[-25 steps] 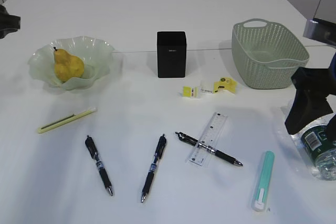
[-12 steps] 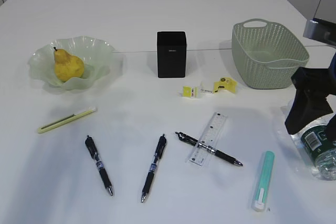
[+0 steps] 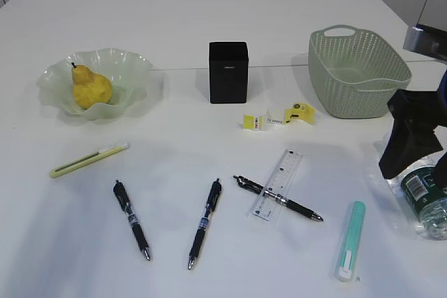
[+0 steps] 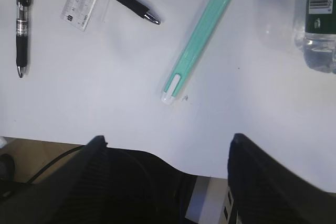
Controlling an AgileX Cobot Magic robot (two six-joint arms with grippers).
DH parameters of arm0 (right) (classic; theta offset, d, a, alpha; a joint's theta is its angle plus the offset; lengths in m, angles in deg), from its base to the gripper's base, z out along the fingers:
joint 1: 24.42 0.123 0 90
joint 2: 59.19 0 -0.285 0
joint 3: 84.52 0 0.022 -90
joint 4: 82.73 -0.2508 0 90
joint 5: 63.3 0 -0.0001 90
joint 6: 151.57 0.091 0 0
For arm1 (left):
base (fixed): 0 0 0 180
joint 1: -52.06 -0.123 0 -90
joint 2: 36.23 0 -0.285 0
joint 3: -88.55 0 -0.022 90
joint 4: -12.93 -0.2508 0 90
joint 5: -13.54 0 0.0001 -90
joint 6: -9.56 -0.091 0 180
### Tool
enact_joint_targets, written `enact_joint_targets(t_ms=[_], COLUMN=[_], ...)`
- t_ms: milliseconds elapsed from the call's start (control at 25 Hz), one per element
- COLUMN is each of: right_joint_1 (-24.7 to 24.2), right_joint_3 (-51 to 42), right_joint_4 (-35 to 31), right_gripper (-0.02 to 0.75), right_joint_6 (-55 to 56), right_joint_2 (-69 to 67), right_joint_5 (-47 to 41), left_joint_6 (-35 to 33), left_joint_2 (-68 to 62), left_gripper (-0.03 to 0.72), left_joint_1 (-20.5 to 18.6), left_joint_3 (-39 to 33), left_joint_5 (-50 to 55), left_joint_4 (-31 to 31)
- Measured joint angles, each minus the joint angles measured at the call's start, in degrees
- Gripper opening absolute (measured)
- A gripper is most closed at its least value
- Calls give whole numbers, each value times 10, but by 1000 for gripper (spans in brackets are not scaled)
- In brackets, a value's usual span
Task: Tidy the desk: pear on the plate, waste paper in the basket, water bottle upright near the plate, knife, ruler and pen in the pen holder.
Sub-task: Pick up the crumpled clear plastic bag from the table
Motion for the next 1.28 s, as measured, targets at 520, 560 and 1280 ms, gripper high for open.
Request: enact_joint_targets(t_ms=[520, 560, 1280], right_joint_1=[0, 0, 9], right_joint_3=[118, 136, 361], right_joint_4=[0, 0, -23], right_gripper=[551, 551, 552], right_joint_6=[-5, -5, 5], right_joint_2=[-68, -82, -287], right_joint_5=[-1, -1, -1], left_joint_6=[0, 0, 0], left_joint_2=[10, 10, 10], left_gripper=[266, 266, 241], left_joint_1=[0, 0, 0], left_joint_3=[-3, -3, -3], left_joint_5=[41, 41, 54], left_joint_4=[0, 0, 0])
